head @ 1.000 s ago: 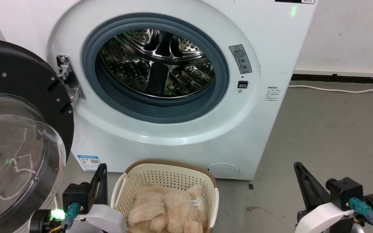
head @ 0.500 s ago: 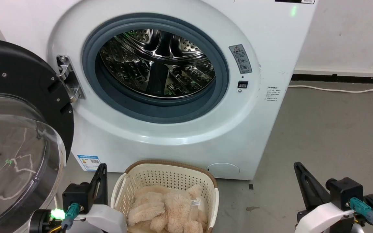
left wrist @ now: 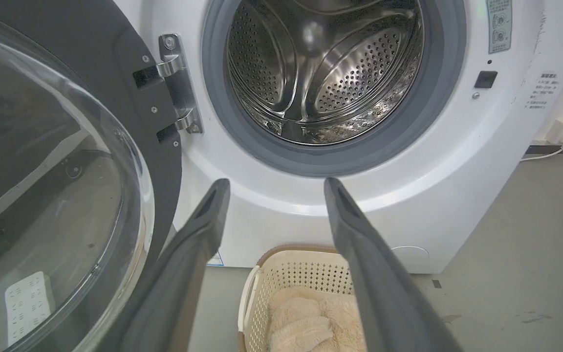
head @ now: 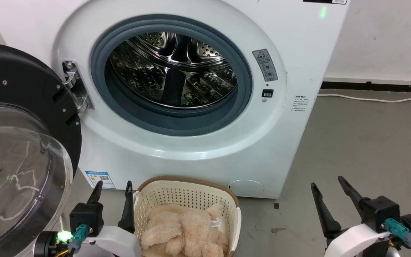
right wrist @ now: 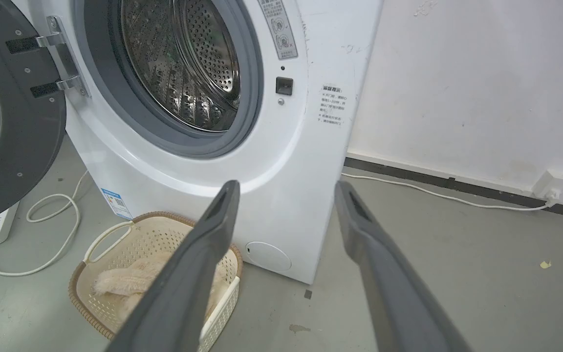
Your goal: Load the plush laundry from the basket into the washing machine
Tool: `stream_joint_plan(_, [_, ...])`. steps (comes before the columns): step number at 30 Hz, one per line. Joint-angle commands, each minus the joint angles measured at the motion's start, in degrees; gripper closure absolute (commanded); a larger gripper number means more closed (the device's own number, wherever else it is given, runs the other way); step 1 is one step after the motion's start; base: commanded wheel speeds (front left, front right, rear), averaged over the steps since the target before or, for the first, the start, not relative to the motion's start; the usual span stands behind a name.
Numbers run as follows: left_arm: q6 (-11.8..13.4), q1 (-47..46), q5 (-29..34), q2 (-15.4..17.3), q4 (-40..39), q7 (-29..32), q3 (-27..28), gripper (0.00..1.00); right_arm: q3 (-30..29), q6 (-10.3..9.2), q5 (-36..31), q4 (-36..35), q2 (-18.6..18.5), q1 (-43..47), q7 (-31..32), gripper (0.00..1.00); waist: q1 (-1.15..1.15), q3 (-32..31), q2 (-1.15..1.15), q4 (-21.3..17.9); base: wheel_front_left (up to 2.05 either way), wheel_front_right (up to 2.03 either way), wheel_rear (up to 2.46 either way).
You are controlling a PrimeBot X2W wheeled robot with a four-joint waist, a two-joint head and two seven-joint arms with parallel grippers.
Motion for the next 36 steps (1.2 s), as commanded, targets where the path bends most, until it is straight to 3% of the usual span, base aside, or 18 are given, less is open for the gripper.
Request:
stream_joint_plan(1, [0.1,0.3,-0.9,0.0,0.0,-0.6,-0.3,0.0,0.2,0.0,0.9,0.2,0.0,0.3,-0.6,0.0,0.0,0.0,0.0,0.0,0.0,0.0,0.0])
stream_joint_plan(20, [-0.1,-2.2,-4.2,0.1,2.4,-1.8,-2.5,0.0,0.2,0.01,4.2,0.7,0.0,-0.3,-2.9,0.0,0.0,2.7,0.0,-0.3,0.0,0.0,0.0])
stream_joint_plan(36, [-2.0,-10.0,-6.6,0.1,11.3,-0.6,-6.7,0.0,-0.9,0.01,6.9,-0.7,0.0,-1.6,-4.7,0.0,0.0,8.7,0.0,-1.6,0.0,0.0,0.0])
